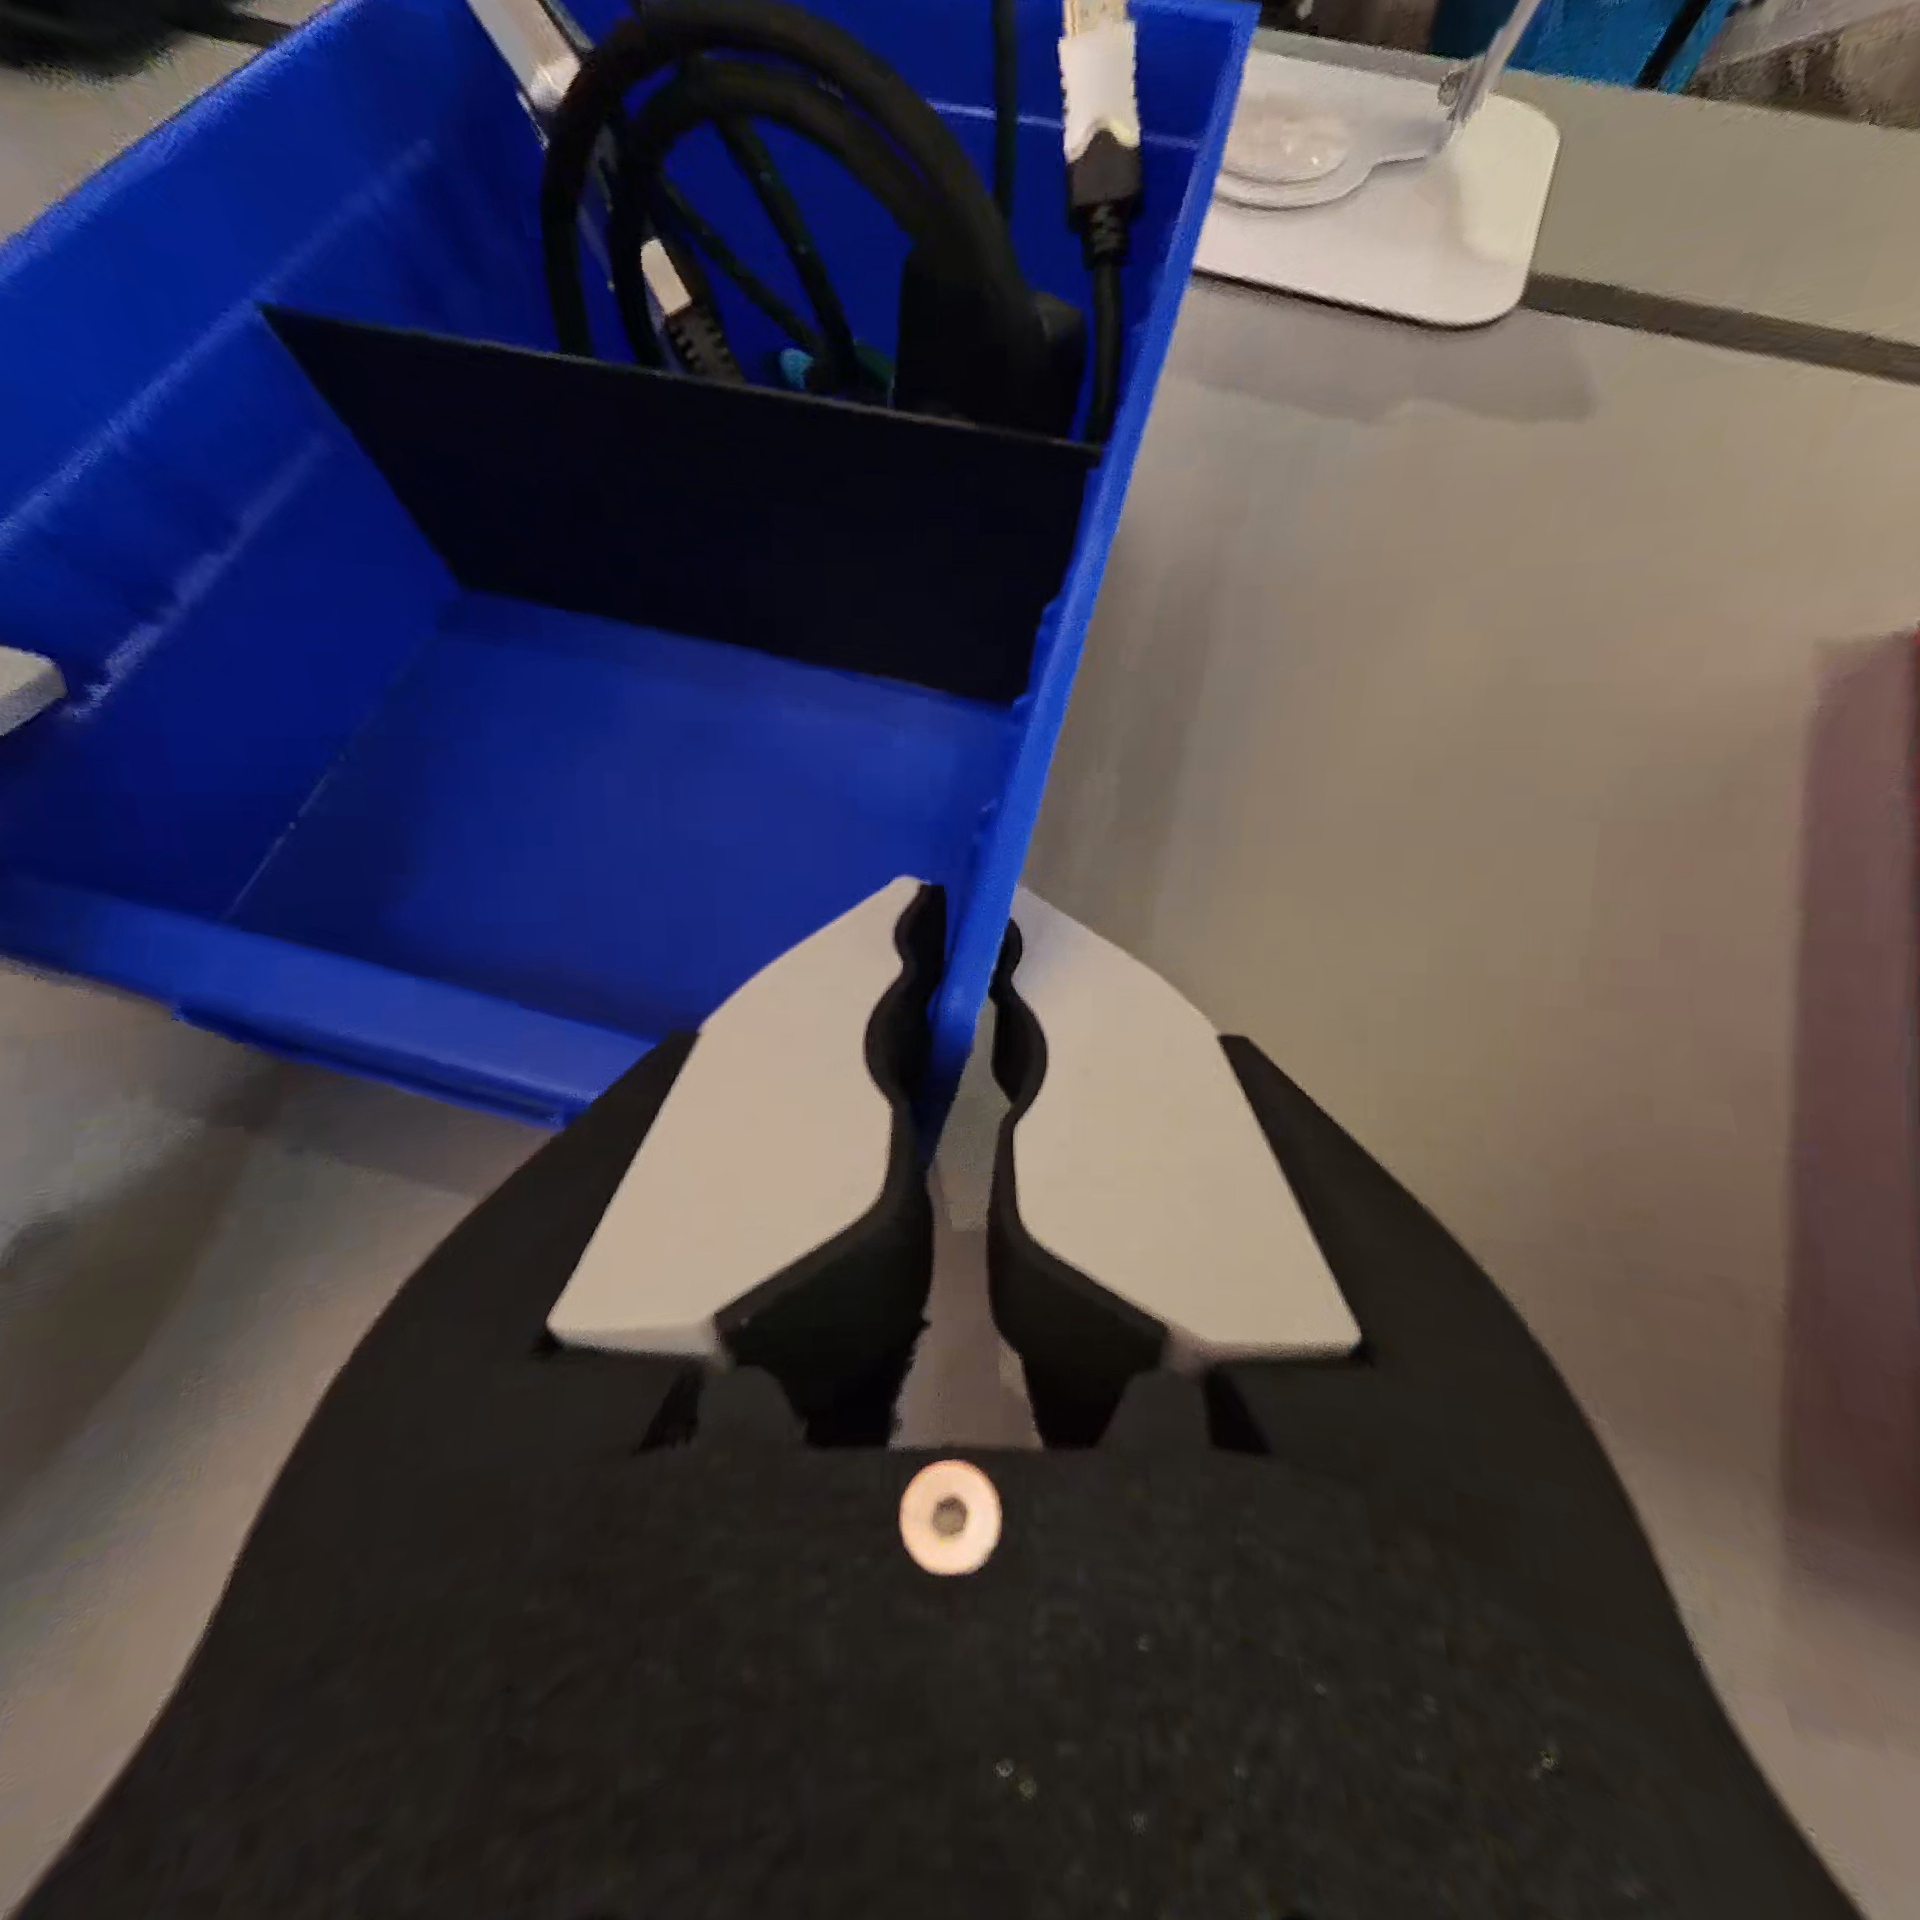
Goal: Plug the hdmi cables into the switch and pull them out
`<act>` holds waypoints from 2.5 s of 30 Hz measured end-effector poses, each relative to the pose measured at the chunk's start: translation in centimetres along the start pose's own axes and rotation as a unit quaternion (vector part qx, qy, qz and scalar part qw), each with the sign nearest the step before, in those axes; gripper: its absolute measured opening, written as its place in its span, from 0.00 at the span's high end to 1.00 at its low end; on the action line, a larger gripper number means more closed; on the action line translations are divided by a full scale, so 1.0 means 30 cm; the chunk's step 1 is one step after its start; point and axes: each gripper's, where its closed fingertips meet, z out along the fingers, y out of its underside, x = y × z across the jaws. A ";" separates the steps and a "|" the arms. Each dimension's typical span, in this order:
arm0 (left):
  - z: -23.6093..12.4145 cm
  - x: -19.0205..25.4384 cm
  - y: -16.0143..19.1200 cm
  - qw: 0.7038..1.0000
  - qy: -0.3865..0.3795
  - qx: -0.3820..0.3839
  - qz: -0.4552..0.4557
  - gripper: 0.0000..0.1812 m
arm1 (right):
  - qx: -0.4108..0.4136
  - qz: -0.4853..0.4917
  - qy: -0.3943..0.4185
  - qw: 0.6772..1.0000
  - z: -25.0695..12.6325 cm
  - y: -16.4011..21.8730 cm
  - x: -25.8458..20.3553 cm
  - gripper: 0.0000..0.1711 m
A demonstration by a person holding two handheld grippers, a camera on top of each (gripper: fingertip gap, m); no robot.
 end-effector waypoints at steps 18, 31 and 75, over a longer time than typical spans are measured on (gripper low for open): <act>-0.223 -0.836 0.201 0.996 -0.049 0.036 -0.069 0.98 | 0.050 -0.094 -0.149 0.983 0.197 -0.076 -0.885 0.86; -0.509 -0.686 0.071 0.959 -0.079 0.228 -0.151 0.57 | 0.143 -0.070 -0.187 0.969 -0.251 -0.095 -0.062 0.79; 0.263 -0.573 -0.288 0.745 0.152 -0.366 0.536 0.79 | 0.156 -0.047 0.055 0.985 -0.522 0.163 0.630 0.78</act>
